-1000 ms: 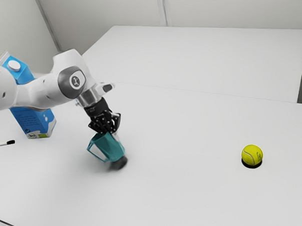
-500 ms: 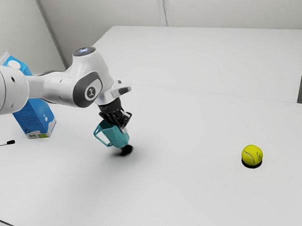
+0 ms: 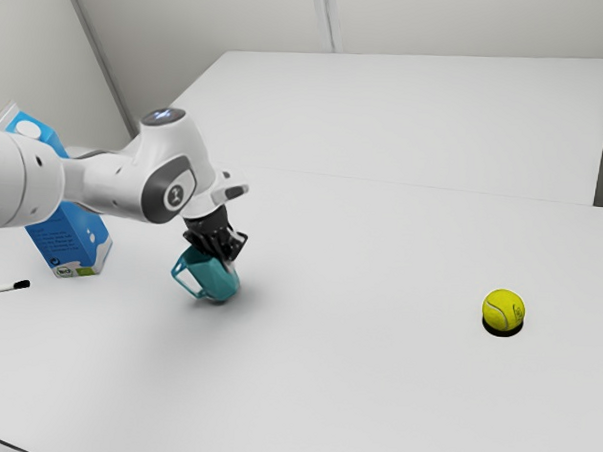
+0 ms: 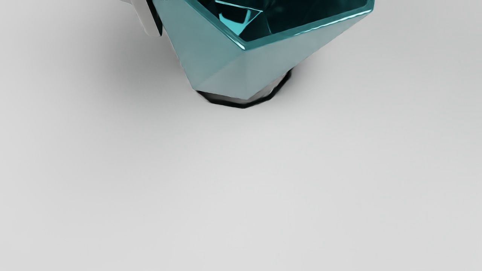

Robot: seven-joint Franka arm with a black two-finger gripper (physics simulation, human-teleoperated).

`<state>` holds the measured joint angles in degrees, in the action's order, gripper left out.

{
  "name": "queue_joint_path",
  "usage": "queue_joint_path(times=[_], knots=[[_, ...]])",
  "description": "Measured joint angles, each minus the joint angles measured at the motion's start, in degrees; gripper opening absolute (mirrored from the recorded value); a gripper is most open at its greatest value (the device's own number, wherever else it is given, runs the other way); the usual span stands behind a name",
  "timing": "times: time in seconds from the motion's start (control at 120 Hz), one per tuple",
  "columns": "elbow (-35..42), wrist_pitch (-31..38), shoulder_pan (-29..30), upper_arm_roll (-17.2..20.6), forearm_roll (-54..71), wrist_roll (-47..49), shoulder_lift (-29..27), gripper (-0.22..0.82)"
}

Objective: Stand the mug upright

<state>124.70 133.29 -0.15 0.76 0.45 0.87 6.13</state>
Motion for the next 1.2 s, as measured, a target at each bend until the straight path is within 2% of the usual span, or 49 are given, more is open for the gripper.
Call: queue_joint_path(times=[0.225, 0.433, 0.525, 0.625, 0.867, 1.2], knots=[[-0.05, 0.83, 0.18, -0.07, 0.17, 0.25, 1.05, -0.18], [-0.16, 0.84, 0.24, -0.05, -0.47, -0.57, 0.38, 0.26], [-0.41, 0.66, 0.23, -0.05, -0.52, -0.87, -0.49, 0.38], [-0.47, 0.41, 0.21, -0.09, -0.53, -1.17, -1.87, 0.47], [-1.12, -0.79, 0.23, -0.25, -0.74, -1.66, -7.48, 0.56], [-16.92, -13.66, -0.52, -0.22, 3.26, -1.98, -7.35, 0.60]])
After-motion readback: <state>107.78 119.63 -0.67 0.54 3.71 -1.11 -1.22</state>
